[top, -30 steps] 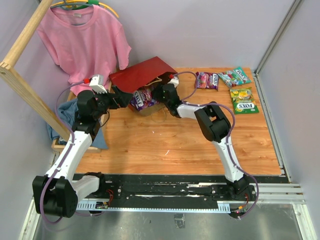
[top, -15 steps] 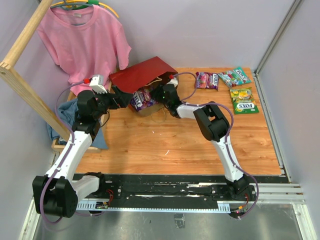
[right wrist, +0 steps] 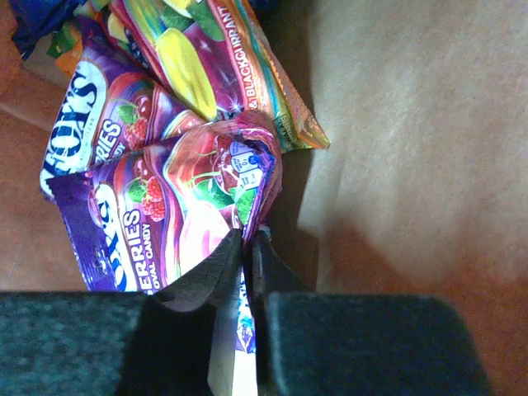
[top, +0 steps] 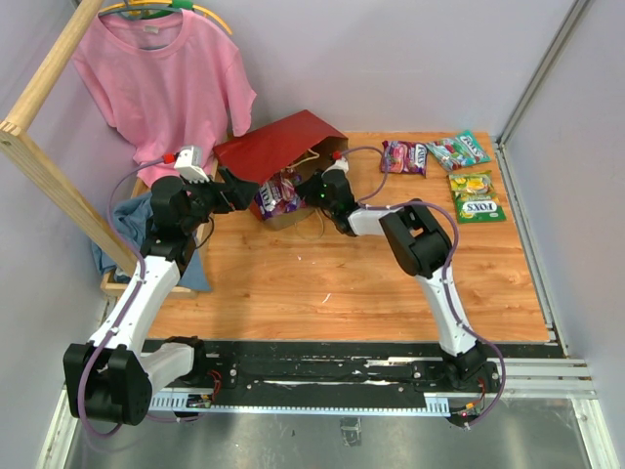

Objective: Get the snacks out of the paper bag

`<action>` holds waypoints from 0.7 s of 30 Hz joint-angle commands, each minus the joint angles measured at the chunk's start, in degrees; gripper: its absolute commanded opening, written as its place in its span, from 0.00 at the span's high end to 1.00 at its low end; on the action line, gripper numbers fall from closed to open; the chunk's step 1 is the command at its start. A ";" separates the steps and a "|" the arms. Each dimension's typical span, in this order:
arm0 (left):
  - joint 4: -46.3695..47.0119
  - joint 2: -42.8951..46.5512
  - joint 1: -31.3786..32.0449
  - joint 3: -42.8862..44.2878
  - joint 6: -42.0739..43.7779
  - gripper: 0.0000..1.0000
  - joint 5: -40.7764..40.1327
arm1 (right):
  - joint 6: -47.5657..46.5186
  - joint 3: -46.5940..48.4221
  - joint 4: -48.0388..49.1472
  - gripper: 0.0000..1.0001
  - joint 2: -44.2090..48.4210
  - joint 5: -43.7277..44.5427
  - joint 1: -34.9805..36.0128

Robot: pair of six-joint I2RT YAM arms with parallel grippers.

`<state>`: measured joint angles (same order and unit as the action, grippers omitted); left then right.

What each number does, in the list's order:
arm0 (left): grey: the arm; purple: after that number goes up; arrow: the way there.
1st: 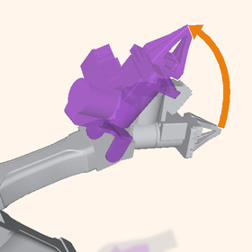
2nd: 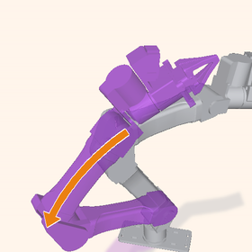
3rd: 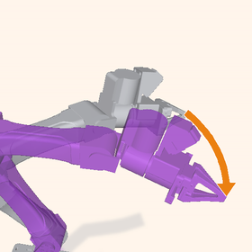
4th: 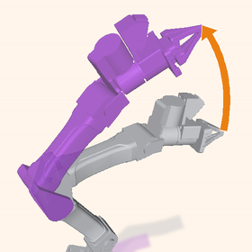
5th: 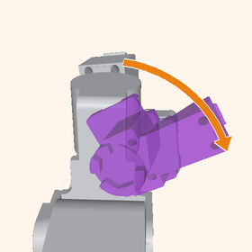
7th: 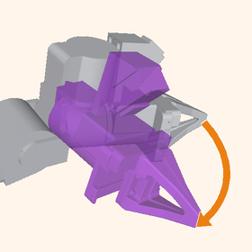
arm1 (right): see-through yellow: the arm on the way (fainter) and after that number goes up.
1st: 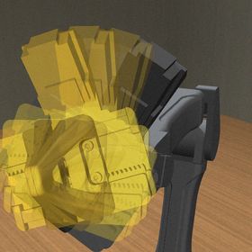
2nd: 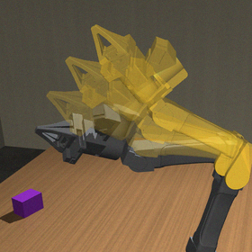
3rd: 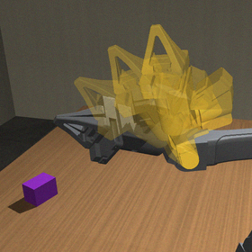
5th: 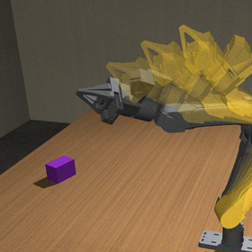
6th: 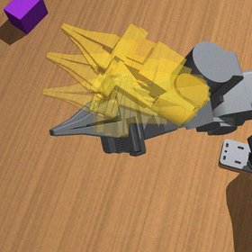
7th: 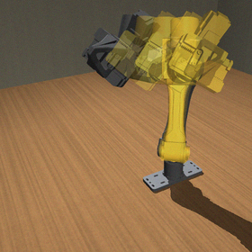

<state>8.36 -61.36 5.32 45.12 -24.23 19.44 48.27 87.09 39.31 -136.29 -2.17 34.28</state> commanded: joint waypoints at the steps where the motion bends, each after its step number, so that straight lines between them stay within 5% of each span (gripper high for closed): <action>1: 0.43 0.55 -0.49 1.19 0.89 0.00 -0.11 | -0.11 -2.34 1.56 0.95 4.61 -3.41 -0.45; 21: 0.42 0.86 -0.49 1.19 0.60 0.00 -0.16 | -9.88 -26.30 1.51 0.99 31.54 -8.06 -0.67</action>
<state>8.25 -61.36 5.32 45.12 -24.25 19.14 42.35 65.84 38.70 -111.37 -9.15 34.28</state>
